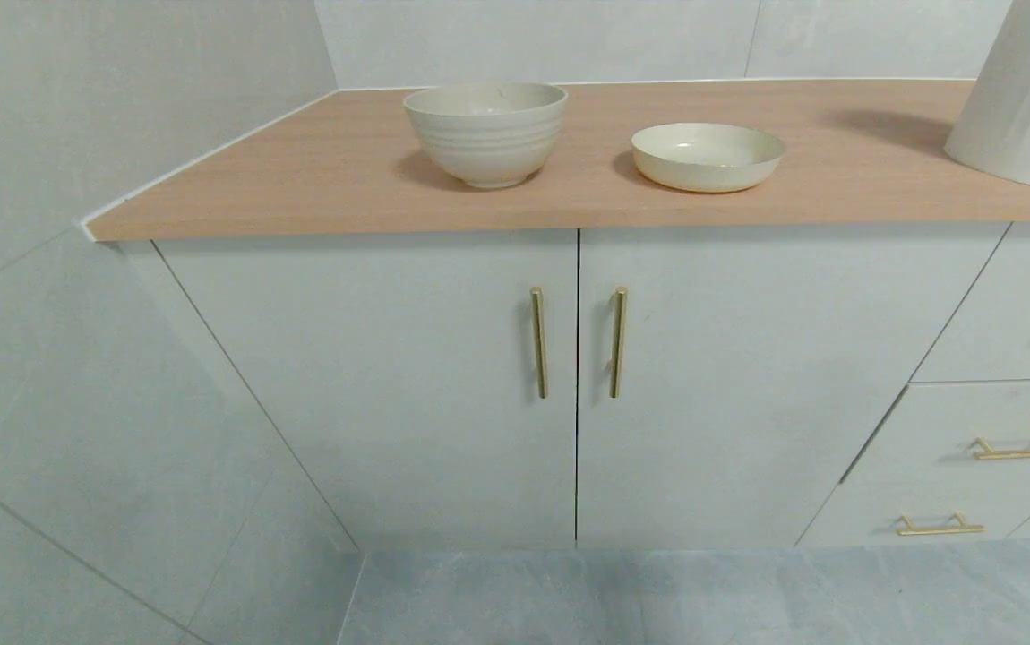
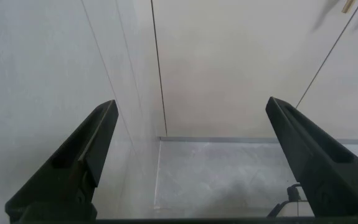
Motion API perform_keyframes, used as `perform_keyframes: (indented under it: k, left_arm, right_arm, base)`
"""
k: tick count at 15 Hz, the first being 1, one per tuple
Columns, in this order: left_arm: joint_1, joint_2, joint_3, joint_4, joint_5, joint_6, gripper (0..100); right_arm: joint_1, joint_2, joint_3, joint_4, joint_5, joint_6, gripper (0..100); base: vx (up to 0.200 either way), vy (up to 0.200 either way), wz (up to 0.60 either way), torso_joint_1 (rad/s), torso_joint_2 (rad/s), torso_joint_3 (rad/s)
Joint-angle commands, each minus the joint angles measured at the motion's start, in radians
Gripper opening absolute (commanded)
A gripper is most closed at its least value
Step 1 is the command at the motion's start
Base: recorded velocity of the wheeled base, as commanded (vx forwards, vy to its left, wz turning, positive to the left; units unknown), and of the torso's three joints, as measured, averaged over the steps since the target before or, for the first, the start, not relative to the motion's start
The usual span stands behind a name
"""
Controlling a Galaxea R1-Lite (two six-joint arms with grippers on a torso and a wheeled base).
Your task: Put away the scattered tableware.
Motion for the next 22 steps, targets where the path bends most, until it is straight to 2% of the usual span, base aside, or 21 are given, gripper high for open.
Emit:
perform_keyframes:
  k: [1,2,3,4,6,10,14,18,22]
  left_arm:
    - [0.000,0.000,0.000,0.000,0.001,0.000,100]
    - [0.000,0.000,0.000,0.000,0.001,0.000,100]
    - [0.000,0.000,-0.001,0.000,0.001,0.000,100]
    - [0.000,0.000,0.000,0.000,0.001,0.000,100]
    - [0.000,0.000,0.000,0.000,0.001,0.000,100]
    - [0.000,0.000,-0.001,0.000,0.001,0.000,100]
    - [0.000,0.000,0.000,0.000,0.001,0.000,100]
    - [0.000,0.000,0.000,0.000,0.001,0.000,100]
    - [0.000,0.000,-0.001,0.000,0.001,0.000,100]
  right_arm:
    - [0.077,0.498,-0.202,-0.038,0.157,0.001,100]
    - [0.136,0.579,-0.245,-0.067,0.155,0.006,100]
    - [0.232,0.694,-0.304,-0.123,0.151,0.026,100]
    - [0.265,0.742,-0.323,-0.150,0.148,0.041,100]
    - [0.386,0.921,-0.409,-0.262,0.111,0.070,100]
    - [0.458,1.199,-0.608,-0.288,0.106,0.081,100]
    - [0.590,1.392,-0.692,-0.379,0.083,0.096,100]
    - [0.590,1.541,-0.715,-0.561,0.076,0.130,100]
    - [0.579,1.657,-0.766,-0.749,0.060,0.333,100]
  base:
    - [0.000,0.000,0.00,0.000,0.00,0.000]
    - [0.000,0.000,0.00,0.000,0.00,0.000]
    - [0.000,0.000,0.00,0.000,0.00,0.000]
    - [0.000,0.000,0.00,0.000,0.00,0.000]
    - [0.000,0.000,0.00,0.000,0.00,0.000]
    - [0.000,0.000,0.00,0.000,0.00,0.000]
    - [0.000,0.000,0.00,0.000,0.00,0.000]
    - [0.000,0.000,0.00,0.000,0.00,0.000]
    - [0.000,0.000,0.00,0.000,0.00,0.000]
